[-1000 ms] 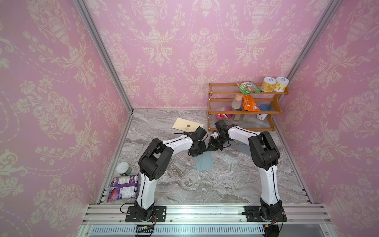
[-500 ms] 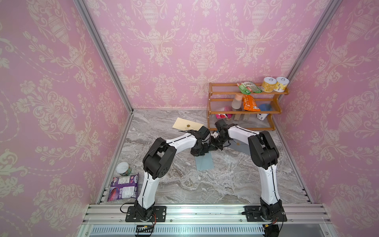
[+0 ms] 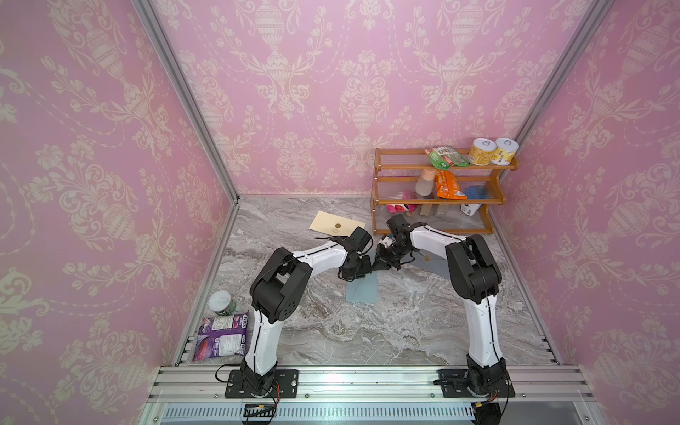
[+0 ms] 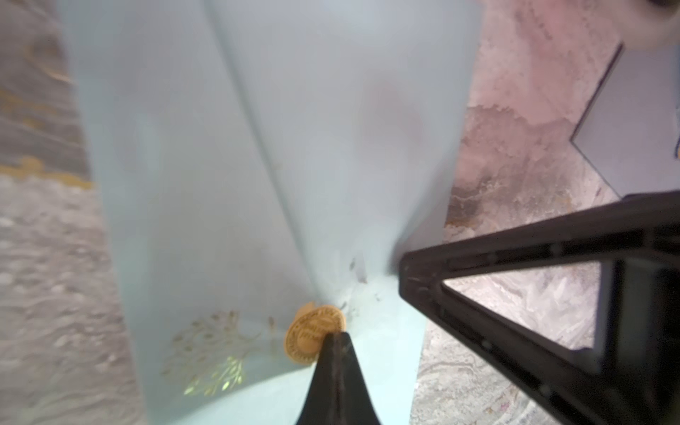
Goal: Fold the letter paper in half and place it into the envelope
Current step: Fold the envelope flap on the envelope, then reset both arms
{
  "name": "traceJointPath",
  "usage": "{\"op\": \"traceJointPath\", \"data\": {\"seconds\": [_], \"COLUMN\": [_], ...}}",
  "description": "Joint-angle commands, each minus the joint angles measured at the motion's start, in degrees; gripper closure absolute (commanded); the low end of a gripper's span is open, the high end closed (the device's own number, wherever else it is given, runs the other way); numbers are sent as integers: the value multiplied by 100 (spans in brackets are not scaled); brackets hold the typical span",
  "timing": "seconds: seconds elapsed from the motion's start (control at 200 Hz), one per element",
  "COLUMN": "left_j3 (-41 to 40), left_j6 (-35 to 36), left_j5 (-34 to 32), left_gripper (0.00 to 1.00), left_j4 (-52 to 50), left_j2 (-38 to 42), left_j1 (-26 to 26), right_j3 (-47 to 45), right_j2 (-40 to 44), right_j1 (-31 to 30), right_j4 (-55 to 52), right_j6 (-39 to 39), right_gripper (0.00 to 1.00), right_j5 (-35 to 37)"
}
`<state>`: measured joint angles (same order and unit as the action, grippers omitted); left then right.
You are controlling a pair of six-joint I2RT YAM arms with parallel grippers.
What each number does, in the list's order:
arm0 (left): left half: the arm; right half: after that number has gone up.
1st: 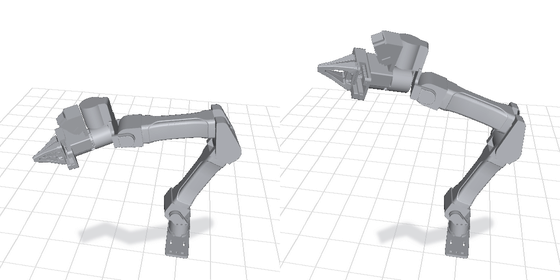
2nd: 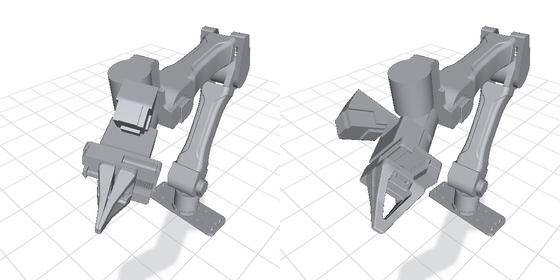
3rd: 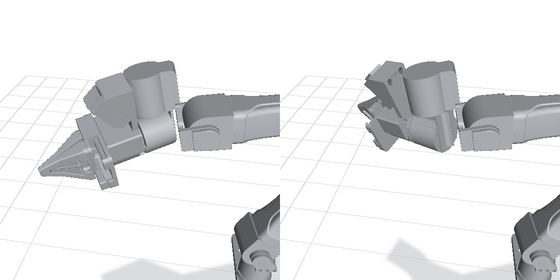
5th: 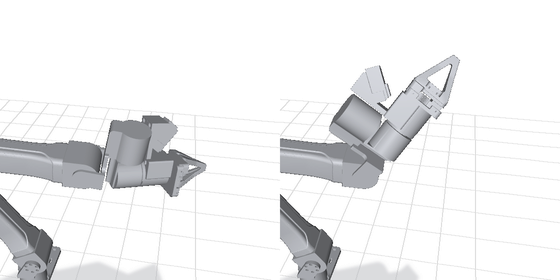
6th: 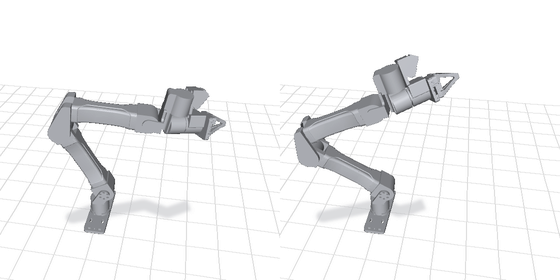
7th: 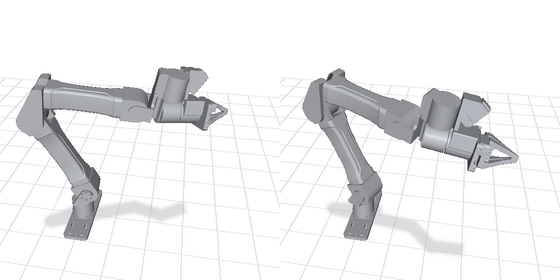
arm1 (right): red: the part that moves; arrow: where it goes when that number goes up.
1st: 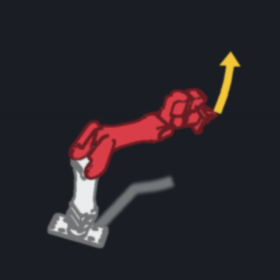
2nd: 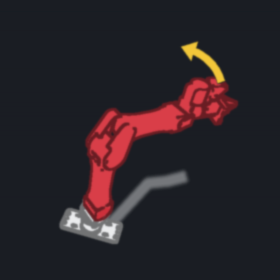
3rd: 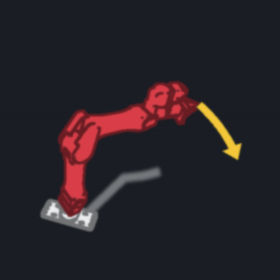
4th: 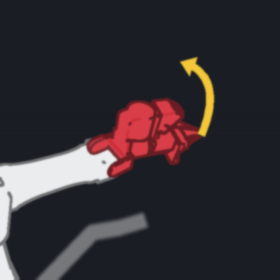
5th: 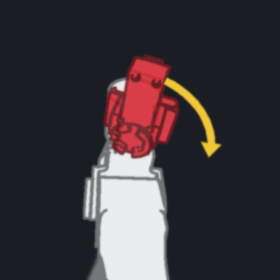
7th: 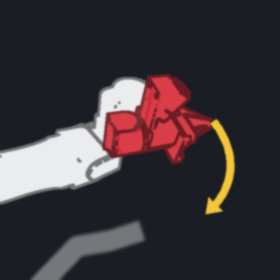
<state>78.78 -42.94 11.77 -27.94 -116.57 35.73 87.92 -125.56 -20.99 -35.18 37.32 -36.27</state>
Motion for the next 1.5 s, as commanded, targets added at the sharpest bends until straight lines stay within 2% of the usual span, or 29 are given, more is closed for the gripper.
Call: {"op": "traceJointPath", "data": {"seconds": [0.0,0.115,0.225,0.35,0.455,0.52,0.555,0.56,0.565,0.59,0.635,0.655,0.675,0.685,0.705,0.815,0.985,1.095,1.27,1.365,1.455,1.495], "left_j3": [-667,-708,-393,147,261,113,-26,-50,-50,-186,-476,-618,-759,-830,-978,-1796,-2838,-3301,-4031,-4237,-4282,-4275], "left_j6": [42,139,312,571,860,1051,1146,1160,1167,1229,1338,1380,1429,1457,1530,1816,2330,2513,3131,3290,3367,3381], "left_j5": [-1044,-1056,-1221,-1538,-2100,-2356,-2471,-2479,-2491,-2524,-2586,-2660,-2745,-2795,-2864,-2889,-3108,-3599,-3843,-3532,-3309,-3235], "left_gripper": [100,100,100,100,100,90,81,79,77,66,28,16,8,3,1,1,1,1,1,1,1,1], "left_j4": [-959,-875,-985,-1399,-1622,-1679,-1662,-1657,-1643,-1600,-1489,-1425,-1369,-1336,-1263,-795,124,734,2296,3264,3996,4232], "left_j2": [-169,101,441,1017,1811,2370,2680,2726,2775,2996,3392,3572,3732,3816,3945,4577,4977,4830,4373,3957,3525,3328], "left_j1": [-198,-168,-78,-61,-113,-261,-387,-411,-432,-550,-787,-881,-970,-1013,-1105,-1758,-2530,-2896,-3203,-3434,-3618,-3701], "right_j3": [-188,-18,127,351,442,407,360,347,347,311,251,217,180,159,117,-335,-1581,-2007,-2889,-2748,-2976,-3000], "right_j2": [-535,-465,-168,525,1228,1603,1806,1855,1855,1964,2167,2233,2303,2331,2378,2644,3046,3019,2965,2643,2580,2554], "right_j1": [39,35,38,35,56,116,174,201,201,260,390,451,518,546,608,957,1497,1886,2015,2117,2124,2132], "right_j4": [-481,-623,-653,-805,-983,-1051,-1058,-1060,-1060,-1062,-1058,-1057,-1036,-1017,-990,-553,1000,1728,3398,3807,4707,4795], "right_j6": [-36,-166,-269,-455,-679,-826,-910,-928,-928,-966,-1032,-1064,-1115,-1140,-1201,-1540,-1511,-1533,-2661,-2777,-3108,-3217], "right_gripper": [100,100,100,100,100,100,86,80,80,60,21,5,1,0,0,0,0,0,0,0,0,0], "right_j5": [1071,1150,1099,1092,1182,1223,1227,1214,1214,1210,1259,1297,1334,1355,1398,1685,2849,3563,4656,4499,4426,4454]}}
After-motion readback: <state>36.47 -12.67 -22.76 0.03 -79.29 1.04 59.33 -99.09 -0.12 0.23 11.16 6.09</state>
